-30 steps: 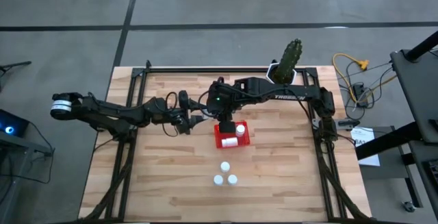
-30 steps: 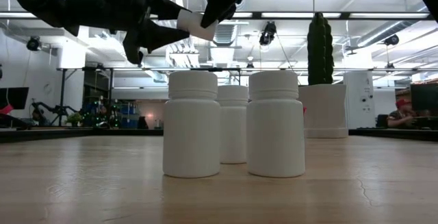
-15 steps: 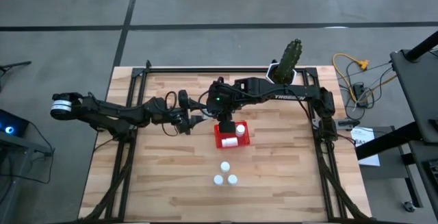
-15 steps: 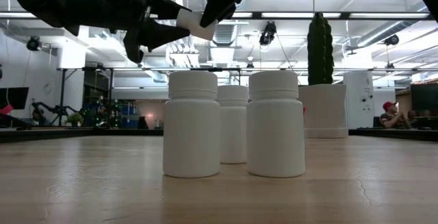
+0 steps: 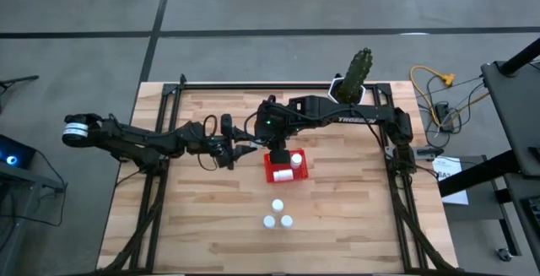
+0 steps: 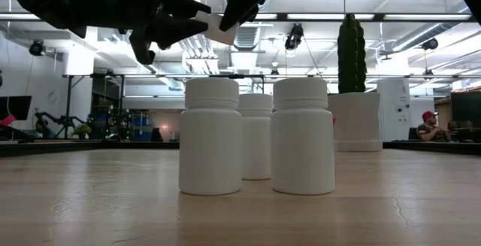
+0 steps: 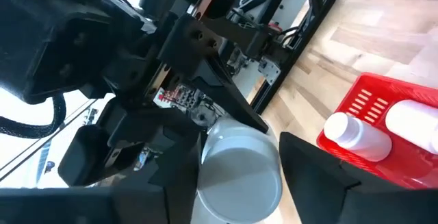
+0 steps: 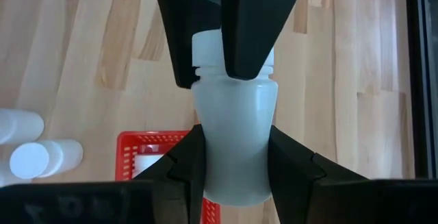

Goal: Pick and place pill bottles into a basket
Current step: Adjust the white pill bottles in the red basket

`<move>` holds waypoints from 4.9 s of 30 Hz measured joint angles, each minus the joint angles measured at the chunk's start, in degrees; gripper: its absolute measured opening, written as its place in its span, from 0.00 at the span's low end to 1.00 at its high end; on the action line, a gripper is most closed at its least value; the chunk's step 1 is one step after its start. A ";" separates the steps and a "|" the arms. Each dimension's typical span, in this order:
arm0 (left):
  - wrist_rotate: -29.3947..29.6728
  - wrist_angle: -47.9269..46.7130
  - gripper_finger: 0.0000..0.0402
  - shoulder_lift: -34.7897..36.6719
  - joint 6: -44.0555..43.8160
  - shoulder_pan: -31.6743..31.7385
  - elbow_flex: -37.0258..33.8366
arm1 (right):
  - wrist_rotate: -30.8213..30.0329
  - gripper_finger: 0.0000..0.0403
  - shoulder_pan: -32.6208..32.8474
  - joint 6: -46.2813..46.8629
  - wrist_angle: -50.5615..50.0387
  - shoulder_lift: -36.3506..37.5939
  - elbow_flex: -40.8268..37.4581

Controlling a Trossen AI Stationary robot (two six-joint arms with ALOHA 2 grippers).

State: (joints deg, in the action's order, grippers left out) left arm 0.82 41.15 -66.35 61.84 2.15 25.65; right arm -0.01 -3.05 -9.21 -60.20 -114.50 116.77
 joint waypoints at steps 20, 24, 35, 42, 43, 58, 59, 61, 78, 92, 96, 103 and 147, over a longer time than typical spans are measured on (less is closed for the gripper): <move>1.61 -0.01 0.40 -0.33 0.02 0.02 0.00 | 0.00 0.27 -0.02 -0.81 -0.07 -0.09 0.00; 2.76 -0.11 0.40 -0.33 -1.54 -0.02 0.00 | -0.03 0.27 -0.04 -0.87 -0.02 -0.09 0.00; 4.42 -1.60 0.52 -0.40 -3.26 0.11 0.02 | 0.04 0.27 0.04 -0.87 0.36 -0.09 0.00; 4.44 -1.44 0.53 -0.42 -3.15 0.09 0.00 | 0.07 0.27 0.02 -1.07 0.20 -0.09 0.00; 4.44 -1.41 0.53 -0.42 -3.14 0.09 0.00 | 0.04 0.27 0.02 -1.07 0.20 -0.09 0.00; 4.03 -1.64 0.35 -0.42 -3.15 0.09 -0.07 | 0.09 0.26 0.05 -1.84 -0.10 -0.09 0.00; 4.04 -1.64 0.35 -0.42 -3.12 0.09 -0.07 | 0.09 0.26 0.04 -1.80 -0.09 -0.09 0.00; 4.07 -1.65 0.35 -0.42 -3.09 0.09 -0.07 | 0.09 0.26 0.04 -1.75 -0.07 -0.09 0.00; 5.38 -1.26 0.35 0.79 -2.95 0.05 -0.07 | 0.00 0.51 -0.04 -0.78 1.52 0.13 0.02; 8.15 -3.78 0.35 0.91 -2.99 0.09 -0.03 | -0.25 0.66 -0.28 -1.18 0.60 0.07 0.02; 8.97 -4.91 0.35 0.92 -3.09 0.09 -0.07 | -1.63 0.67 -1.26 -1.44 -0.06 0.28 0.02; 8.98 -4.90 0.35 0.92 -4.85 0.09 -0.07 | -4.49 0.64 -3.89 -3.57 -0.31 3.55 0.04; 4.83 -65.76 0.35 -21.73 -26.54 0.57 53.90 | -2.91 0.47 -30.47 -12.99 11.22 25.79 -0.10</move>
State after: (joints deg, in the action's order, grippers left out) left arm 5.65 -24.61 -88.07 35.30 2.72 79.55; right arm -2.92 -33.52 -22.21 -48.99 -88.71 116.67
